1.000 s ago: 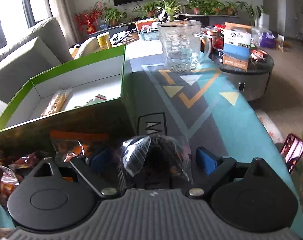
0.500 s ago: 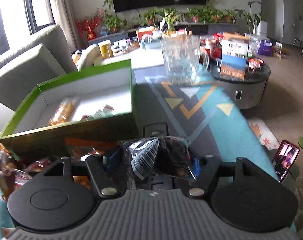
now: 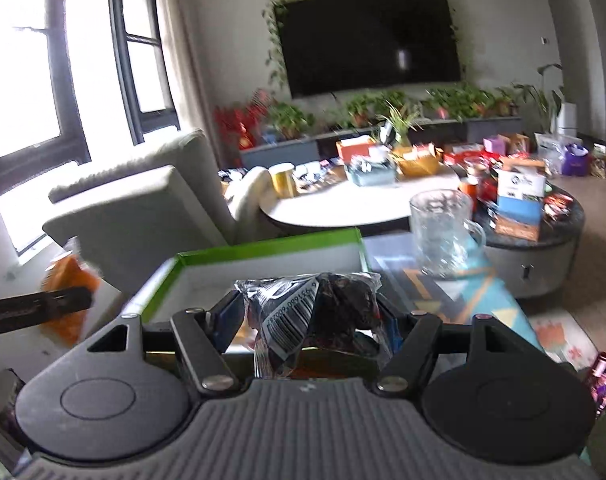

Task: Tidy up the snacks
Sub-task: 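Carry both packets over the green box and open the left tool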

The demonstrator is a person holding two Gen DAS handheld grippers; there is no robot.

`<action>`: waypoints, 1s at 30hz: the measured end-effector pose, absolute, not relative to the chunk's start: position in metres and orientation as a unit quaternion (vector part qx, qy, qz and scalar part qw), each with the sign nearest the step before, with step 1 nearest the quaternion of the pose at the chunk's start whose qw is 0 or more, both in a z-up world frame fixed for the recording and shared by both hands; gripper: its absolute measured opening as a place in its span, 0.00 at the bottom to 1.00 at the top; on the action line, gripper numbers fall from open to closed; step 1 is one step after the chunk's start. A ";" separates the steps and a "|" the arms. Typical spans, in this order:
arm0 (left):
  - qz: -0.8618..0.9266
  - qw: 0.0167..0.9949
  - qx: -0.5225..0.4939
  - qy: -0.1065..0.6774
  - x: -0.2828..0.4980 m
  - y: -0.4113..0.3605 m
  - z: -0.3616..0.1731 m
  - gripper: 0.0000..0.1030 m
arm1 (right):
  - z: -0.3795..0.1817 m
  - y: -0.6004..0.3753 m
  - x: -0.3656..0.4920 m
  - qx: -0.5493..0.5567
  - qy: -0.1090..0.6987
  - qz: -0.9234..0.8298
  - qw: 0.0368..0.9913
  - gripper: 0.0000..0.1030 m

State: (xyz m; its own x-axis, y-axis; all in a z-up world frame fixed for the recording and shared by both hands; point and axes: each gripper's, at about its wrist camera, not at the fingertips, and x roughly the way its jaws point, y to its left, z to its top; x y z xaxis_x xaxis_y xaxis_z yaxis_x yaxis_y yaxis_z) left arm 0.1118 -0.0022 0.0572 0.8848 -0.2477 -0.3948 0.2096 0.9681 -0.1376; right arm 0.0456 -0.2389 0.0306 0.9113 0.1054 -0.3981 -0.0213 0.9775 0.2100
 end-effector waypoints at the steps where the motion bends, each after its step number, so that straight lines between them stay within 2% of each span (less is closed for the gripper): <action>1: -0.123 0.970 -0.046 0.205 0.113 -0.006 0.060 0.34 | 0.032 -0.237 0.046 0.102 0.204 0.037 0.973 0.41; 12: -0.137 0.969 -0.042 0.203 0.139 -0.029 0.060 0.34 | 0.037 -0.233 0.065 0.106 0.184 0.045 0.976 0.41; 30: -0.139 0.953 -0.031 0.268 0.195 -0.043 0.018 0.34 | 0.003 -0.225 0.117 0.107 0.240 0.054 0.963 0.41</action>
State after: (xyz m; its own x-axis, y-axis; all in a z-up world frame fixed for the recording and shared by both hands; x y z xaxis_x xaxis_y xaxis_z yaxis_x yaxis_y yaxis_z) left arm 0.1945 -0.0429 0.0178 0.8179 -0.2808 -0.5021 0.2480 0.9596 -0.1327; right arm 0.1171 -0.2251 0.0035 0.8785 0.1561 -0.4515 -0.0532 0.9712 0.2323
